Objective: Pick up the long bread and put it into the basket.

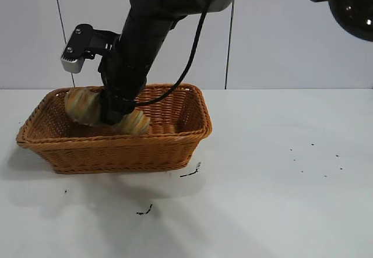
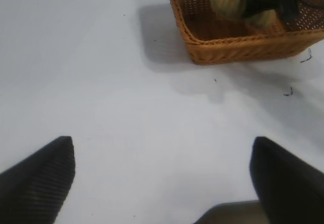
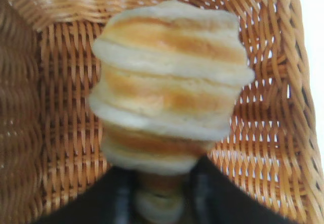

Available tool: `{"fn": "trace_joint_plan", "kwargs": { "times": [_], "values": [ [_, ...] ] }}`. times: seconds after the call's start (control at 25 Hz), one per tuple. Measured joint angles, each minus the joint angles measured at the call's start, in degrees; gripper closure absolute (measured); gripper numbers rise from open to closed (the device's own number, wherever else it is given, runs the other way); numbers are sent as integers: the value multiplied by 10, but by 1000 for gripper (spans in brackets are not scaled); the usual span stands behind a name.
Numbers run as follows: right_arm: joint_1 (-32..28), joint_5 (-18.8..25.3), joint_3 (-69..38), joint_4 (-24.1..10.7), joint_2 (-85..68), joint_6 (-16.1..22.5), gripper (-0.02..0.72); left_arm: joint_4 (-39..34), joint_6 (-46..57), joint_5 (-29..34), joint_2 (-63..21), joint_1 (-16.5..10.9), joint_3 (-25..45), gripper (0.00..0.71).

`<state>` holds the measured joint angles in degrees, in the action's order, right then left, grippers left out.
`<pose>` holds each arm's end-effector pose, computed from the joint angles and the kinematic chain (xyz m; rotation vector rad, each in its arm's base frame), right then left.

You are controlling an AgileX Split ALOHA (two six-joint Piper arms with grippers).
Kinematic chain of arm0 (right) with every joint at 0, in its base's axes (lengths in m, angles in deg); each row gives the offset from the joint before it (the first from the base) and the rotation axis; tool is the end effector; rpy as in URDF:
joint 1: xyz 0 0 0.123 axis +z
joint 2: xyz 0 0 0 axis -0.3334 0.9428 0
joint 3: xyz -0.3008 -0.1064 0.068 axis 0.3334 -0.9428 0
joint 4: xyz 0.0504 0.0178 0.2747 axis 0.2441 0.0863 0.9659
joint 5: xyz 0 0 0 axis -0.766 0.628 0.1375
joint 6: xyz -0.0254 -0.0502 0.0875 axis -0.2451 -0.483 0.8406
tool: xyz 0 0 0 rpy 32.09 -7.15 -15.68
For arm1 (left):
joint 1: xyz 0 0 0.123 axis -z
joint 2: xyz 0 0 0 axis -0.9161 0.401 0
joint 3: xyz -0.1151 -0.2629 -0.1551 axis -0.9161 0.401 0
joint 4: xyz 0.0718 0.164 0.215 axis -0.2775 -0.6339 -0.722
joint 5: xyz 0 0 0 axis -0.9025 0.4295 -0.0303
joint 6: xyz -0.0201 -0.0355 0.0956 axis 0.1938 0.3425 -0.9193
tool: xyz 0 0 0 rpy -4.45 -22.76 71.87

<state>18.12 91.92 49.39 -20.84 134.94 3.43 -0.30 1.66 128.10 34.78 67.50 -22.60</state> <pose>0.4721 0.3822 0.1822 -1.8218 1.7930 0.0951 -0.0115 -0.0033 0.2842 0.1011 2.0424 -0.0106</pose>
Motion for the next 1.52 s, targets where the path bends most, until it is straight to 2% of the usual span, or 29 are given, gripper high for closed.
{"fn": "trace_joint_plan", "kwargs": {
  "times": [0.12, 0.2, 0.28, 0.36, 0.44, 0.52, 0.6, 0.68, 0.8, 1.0, 1.28, 1.52],
  "values": [
    [0, 1, 0, 0, -15, 25, 15, 0, 0, 0, 0, 0, 0, 18],
    [0, 2, 0, 0, -29, 72, 14, 0, 0, 0, 0, 0, 0, 18],
    [0, 2, 0, 0, -44, 152, 14, 0, 0, 0, 0, 0, 0, 18],
    [0, 3, 0, -6, -63, 265, 14, 0, 0, 0, 0, 0, 0, 18],
    [0, 7, 1, -21, -81, 357, 14, 0, 0, 0, 0, 0, 0, 18],
    [-2, 20, 3, -31, -93, 424, 14, 0, 0, 0, 0, 0, 0, 18],
    [-12, 34, 6, -32, -97, 461, 14, 0, 0, 0, 0, 0, 0, 18],
    [-29, 53, 6, -32, -97, 481, 14, 0, 0, 0, 0, 0, 0, 18],
    [-70, 77, 6, -41, -97, 490, 14, 0, 0, 0, 0, 0, 0, 18],
    [-169, 98, 6, -65, -97, 492, 14, 0, 0, 0, 0, 0, 0, 18],
    [-306, 131, 6, -74, -97, 504, 14, 0, 0, 0, 0, 0, 0, 18],
    [-355, 156, 6, -73, -97, 505, 14, 0, 0, 0, 0, 0, 0, 18]
  ]
}}
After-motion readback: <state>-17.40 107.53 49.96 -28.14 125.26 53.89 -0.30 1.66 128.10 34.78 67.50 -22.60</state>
